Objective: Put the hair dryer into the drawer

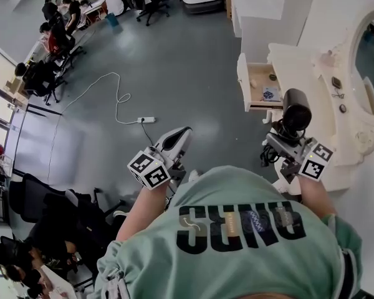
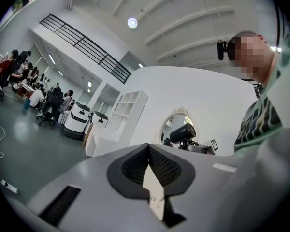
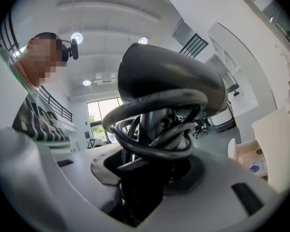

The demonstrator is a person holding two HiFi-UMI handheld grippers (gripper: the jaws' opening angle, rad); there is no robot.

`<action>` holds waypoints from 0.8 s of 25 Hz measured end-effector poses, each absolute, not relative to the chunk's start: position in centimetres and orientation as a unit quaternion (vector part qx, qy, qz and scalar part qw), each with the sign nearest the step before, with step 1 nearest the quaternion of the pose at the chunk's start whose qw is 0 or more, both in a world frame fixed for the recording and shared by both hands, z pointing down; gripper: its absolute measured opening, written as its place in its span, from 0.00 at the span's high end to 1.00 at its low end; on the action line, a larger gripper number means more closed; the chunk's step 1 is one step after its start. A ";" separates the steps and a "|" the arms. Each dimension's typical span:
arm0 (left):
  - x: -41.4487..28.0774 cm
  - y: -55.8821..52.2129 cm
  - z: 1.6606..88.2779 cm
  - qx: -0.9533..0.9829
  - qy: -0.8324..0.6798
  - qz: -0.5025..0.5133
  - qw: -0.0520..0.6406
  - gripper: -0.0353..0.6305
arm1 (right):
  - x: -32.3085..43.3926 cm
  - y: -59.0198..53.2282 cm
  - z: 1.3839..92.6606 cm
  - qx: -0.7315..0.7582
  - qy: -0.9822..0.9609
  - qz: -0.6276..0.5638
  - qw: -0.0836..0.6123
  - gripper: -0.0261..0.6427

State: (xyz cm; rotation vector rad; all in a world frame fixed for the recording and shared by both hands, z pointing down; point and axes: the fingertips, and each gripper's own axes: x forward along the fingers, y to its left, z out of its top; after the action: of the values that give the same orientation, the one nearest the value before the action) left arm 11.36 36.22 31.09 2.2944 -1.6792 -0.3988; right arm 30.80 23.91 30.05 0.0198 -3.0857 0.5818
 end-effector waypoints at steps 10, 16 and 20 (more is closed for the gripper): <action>1.8 28.2 34.4 0.806 -0.552 -0.154 0.150 0.93 | 21.6 17.2 32.1 0.029 -0.983 0.182 0.010 0.69; -9.4 20.3 33.8 0.828 -0.520 -0.150 0.146 0.93 | 11.1 10.8 31.6 0.065 -0.982 0.176 0.002 0.69; -16.7 15.5 32.5 0.843 -0.498 -0.140 0.147 0.93 | 4.1 7.0 30.4 0.087 -0.981 0.175 -0.005 0.69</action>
State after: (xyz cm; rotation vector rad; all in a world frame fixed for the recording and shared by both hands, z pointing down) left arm -16.72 15.52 32.54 2.4258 -1.4334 -0.4040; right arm 4.11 7.02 30.39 0.2757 -3.0899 0.5519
